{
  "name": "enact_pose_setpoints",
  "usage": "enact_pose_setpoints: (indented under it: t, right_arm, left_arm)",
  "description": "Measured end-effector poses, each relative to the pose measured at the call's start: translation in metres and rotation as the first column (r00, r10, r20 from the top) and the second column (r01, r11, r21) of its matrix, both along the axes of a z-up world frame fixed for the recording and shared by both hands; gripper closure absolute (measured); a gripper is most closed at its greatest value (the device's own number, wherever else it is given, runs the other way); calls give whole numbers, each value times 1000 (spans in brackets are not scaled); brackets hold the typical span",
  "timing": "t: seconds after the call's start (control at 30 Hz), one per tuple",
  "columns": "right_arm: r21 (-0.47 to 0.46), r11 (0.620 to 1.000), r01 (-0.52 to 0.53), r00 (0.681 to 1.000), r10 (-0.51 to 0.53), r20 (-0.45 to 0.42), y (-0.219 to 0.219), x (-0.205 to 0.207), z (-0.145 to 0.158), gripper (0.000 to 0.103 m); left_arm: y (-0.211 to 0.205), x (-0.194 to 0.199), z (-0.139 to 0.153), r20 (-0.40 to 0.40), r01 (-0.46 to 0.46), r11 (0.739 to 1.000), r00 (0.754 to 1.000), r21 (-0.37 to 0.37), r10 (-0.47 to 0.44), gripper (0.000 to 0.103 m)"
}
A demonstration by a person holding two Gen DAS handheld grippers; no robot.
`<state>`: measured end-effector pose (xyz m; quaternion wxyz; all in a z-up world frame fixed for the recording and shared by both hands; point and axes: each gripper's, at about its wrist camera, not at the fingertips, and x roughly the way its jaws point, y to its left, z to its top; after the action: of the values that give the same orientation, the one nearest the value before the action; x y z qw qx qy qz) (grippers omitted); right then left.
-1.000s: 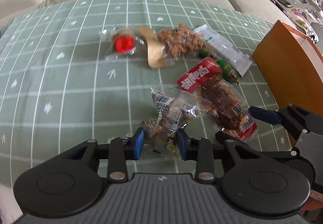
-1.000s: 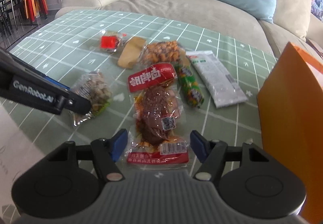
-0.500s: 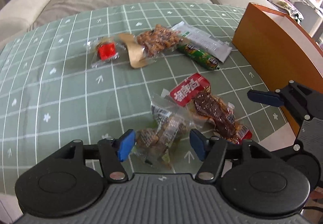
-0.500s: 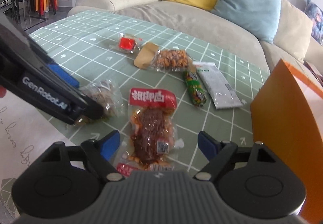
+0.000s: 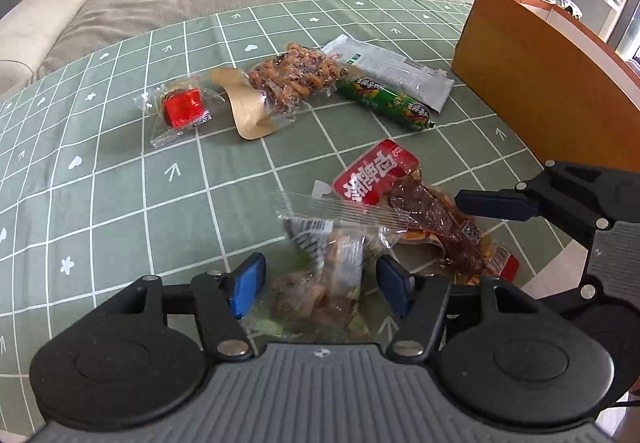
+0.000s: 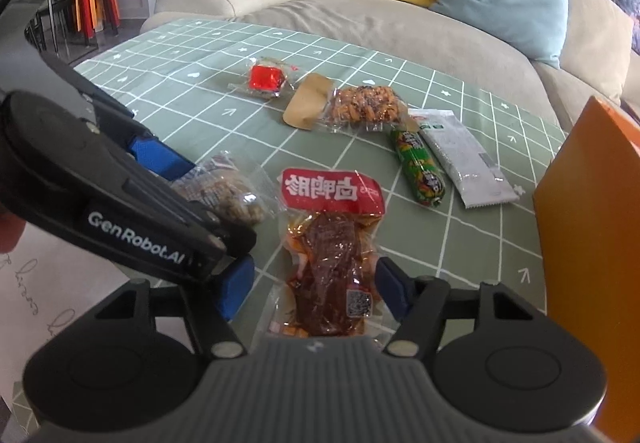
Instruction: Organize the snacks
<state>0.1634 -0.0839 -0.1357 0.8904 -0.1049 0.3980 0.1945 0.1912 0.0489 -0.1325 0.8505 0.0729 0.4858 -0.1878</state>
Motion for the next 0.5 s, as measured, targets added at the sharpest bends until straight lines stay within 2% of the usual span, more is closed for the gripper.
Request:
enact_pose_setpoints:
  t: [0.07, 0.1, 0.37, 0.4, 0.43, 0.5]
  right_arm:
    - [18, 1000, 17, 1000, -17, -6, -2, 1, -1, 43]
    - [14, 1000, 27, 1000, -27, -1, -2, 1, 0, 50]
    - [-49, 999, 19, 1000, -19, 6, 6, -2, 6, 63]
    - [-46, 999, 24, 1000, -24, 2, 6, -2, 8, 66]
    - [-42, 999, 24, 1000, -24, 2, 5, -2, 10, 76]
    - [-75, 997, 20, 1000, -19, 11, 7, -4, 13, 77]
  left_arm:
    - [-2, -1, 0, 10, -6, 1000, 1000, 18, 5, 45]
    - [-3, -2, 1, 15, -15, 1000, 1000, 27, 14, 46]
    - [0, -10, 4, 6, -125, 992, 992, 0, 125, 58]
    - [1, -11, 4, 1, -138, 990, 990, -4, 138, 58]
    - [2, -12, 5, -4, -154, 988, 988, -11, 154, 58]
    - [5, -14, 6, -20, -179, 984, 984, -13, 179, 59]
